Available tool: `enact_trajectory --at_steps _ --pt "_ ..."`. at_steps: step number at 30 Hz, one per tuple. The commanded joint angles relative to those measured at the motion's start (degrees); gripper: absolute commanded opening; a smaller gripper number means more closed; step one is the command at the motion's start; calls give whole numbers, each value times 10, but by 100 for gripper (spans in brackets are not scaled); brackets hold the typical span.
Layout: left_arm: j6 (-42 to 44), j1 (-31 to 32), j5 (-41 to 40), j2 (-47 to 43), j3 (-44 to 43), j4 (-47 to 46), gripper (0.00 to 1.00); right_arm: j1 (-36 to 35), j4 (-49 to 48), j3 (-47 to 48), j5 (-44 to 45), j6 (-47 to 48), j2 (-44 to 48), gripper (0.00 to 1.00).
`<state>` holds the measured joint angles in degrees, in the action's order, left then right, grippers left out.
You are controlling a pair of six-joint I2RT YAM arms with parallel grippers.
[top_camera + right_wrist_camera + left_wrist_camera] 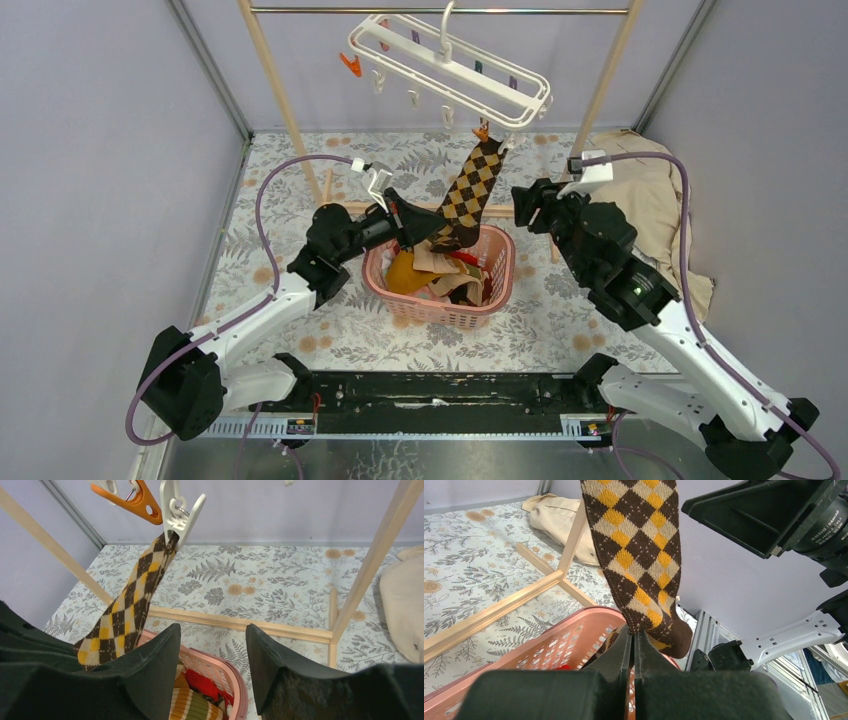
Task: Remove the socks clipped to the hanger
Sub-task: Remove the sock from the hanger.
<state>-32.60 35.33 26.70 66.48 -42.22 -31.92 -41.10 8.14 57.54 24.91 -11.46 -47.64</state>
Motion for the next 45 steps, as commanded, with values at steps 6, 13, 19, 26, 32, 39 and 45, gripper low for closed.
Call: enact_trajectory --at_steps 6,13,19,26,32,39,45 --pt "8 3 -15 1 -7 -25 0 -4 14 64 38 -58 -41 59" --pt "18 3 -25 -10 -4 -13 0 -3 8 26 41 -42 -15 63" --pt "15 4 -23 -10 -4 -13 0 -3 11 7 43 -44 5 63" --pt "14 3 -24 -9 -5 -14 0 -3 13 6 42 -45 2 63" --pt "13 3 -32 -5 -7 -12 1 -3 4 10 39 -48 -5 61" --pt "8 3 -37 17 -12 -24 2 -3 5 34 27 -60 -20 59" --pt "9 3 -45 28 -14 -25 2 -3 10 59 23 -62 -34 58"
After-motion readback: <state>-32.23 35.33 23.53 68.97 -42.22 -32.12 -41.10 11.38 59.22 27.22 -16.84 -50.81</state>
